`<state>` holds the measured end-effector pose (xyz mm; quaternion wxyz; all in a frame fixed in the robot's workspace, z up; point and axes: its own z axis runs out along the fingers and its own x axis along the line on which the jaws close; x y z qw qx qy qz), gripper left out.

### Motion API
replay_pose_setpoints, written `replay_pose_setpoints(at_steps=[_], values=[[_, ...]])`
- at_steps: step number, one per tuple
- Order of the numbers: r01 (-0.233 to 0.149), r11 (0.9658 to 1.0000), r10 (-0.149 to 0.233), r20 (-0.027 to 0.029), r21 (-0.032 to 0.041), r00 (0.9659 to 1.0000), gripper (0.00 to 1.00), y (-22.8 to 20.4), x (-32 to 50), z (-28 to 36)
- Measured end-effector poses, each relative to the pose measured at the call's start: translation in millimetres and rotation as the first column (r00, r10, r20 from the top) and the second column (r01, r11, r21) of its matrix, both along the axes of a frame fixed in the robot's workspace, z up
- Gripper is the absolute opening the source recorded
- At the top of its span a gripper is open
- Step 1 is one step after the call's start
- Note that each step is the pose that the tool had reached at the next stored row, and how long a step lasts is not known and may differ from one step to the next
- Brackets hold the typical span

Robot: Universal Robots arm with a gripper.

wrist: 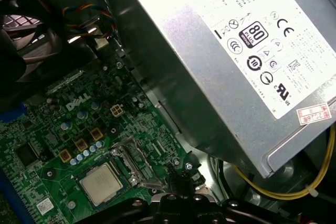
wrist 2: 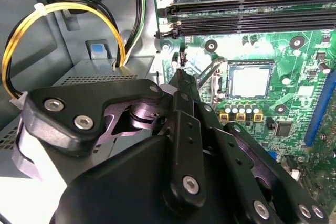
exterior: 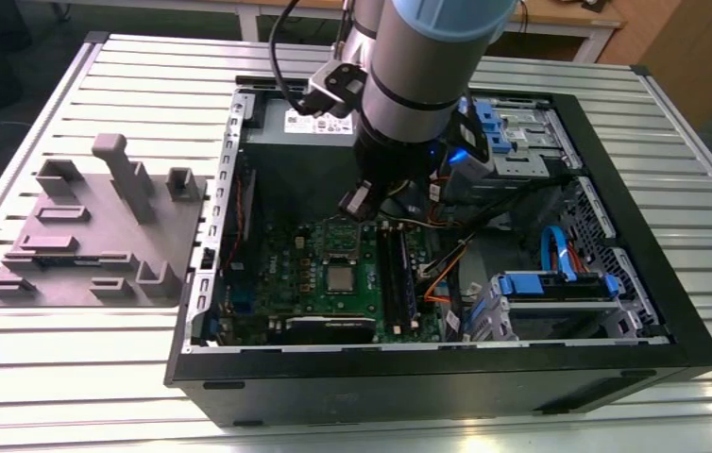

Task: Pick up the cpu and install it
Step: 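Close the cpu cover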

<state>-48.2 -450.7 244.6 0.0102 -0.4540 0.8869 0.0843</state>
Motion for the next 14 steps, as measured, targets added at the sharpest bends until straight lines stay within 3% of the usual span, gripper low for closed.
replay_pose_setpoints(at_steps=[14], values=[[-0.005, 1.0, 0.005, -0.0001, -0.0015, 1.0, 0.1, 0.0, -0.6, 1.3]])
